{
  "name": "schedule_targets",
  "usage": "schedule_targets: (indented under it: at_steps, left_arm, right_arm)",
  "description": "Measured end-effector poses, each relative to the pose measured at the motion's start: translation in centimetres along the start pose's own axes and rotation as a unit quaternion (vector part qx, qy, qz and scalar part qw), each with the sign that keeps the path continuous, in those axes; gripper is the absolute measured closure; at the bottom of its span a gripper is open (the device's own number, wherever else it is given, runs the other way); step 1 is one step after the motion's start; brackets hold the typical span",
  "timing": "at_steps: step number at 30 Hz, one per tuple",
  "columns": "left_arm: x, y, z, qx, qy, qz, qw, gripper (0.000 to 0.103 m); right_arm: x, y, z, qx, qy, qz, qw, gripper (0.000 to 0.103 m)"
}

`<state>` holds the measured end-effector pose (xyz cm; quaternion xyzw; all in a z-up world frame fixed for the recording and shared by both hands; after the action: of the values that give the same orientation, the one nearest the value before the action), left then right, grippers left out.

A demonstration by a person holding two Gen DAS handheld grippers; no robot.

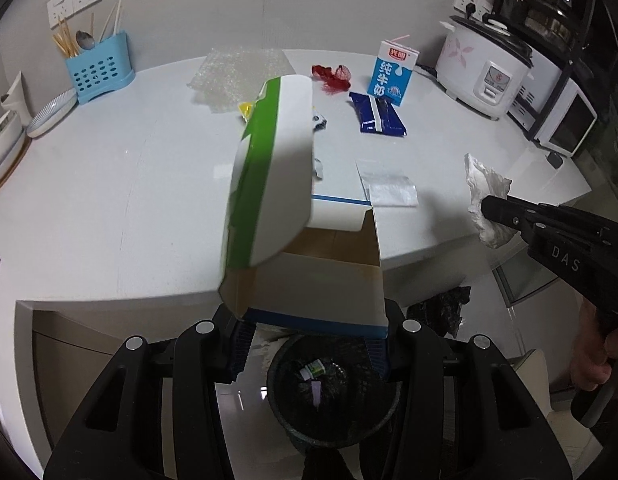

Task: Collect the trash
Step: 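Carry the medicine box and tissue down over the wastebasket with both tools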

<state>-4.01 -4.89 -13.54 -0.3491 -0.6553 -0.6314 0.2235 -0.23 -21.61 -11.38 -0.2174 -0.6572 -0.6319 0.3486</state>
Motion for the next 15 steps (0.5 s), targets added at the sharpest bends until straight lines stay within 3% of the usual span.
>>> schedule_targets:
  at_steps: [6,15]
  left_arm:
    - [-0.6,-3.2,0.1,0.0,-0.005,0.027,0.9996,0.057]
    - [-1.7,-7.6,0.4,0.01,-0.017,0.067,0.9975,0.057]
  right_arm:
    - [1.0,-3.1,1.4,0.015,0.033,-0.002,0.999,0.093]
    - [1.0,-8.3,3.6,0.037,0.055,0.029,0.997,0.093]
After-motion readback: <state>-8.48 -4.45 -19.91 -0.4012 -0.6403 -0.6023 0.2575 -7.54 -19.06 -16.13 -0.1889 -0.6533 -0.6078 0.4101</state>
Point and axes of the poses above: each gripper's, at about its wrist camera, not at the fingertips, and x roughly against the way its jaws point, z to its left, y to its top, the point moved 3 cm from there along -x, roughly the way its jaws point, and after that the axes turned 10 degrees about -z, right-handed, at the moved point
